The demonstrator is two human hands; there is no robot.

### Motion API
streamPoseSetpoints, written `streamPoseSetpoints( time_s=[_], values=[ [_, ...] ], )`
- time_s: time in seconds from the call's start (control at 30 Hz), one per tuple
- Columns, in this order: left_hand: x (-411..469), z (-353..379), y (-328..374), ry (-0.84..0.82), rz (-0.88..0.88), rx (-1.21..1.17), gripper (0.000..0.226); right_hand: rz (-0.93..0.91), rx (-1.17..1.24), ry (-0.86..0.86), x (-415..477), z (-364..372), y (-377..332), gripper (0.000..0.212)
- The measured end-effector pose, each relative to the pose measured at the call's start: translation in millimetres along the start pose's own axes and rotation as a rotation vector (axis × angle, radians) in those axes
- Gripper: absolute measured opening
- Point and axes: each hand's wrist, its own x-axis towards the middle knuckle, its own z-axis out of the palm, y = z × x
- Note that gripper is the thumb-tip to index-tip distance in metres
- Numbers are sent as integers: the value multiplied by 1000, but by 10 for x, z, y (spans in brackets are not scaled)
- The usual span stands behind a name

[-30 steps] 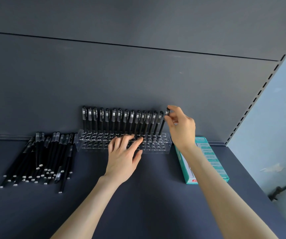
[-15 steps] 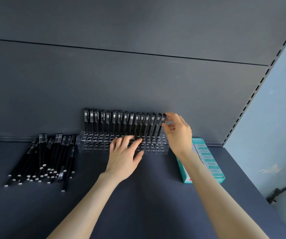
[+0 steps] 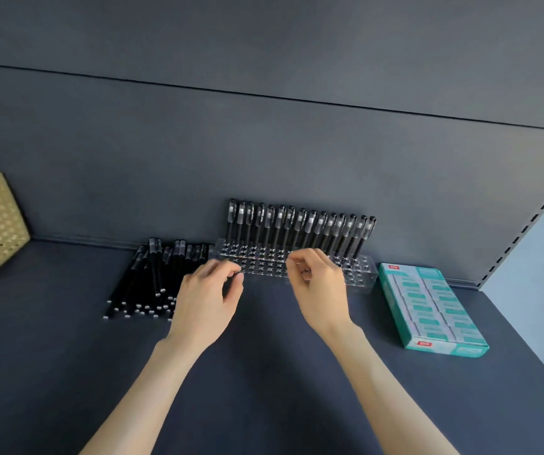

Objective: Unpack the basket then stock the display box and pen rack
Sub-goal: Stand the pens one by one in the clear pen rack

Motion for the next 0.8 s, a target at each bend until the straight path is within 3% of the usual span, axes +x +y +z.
streamPoseSetpoints(
  time_s=[0.27, 0.4, 0.63, 0.8],
  values=[
    [-119, -629, -965, -45, -39, 4, 11, 65, -24, -96, -224, 964, -630, 10],
    [-99, -751, -1369, -136, -114, 88, 29, 139, -106, -87, -268, 1415, -922, 14],
    [18, -751, -1671, -227, -287, 100, 57, 251, -321, -73, -272, 1810, -1089, 32],
    [138, -690, -1708, -286, -353, 65, 61, 287, -433, -74, -237, 1962, -1088, 43]
  ],
)
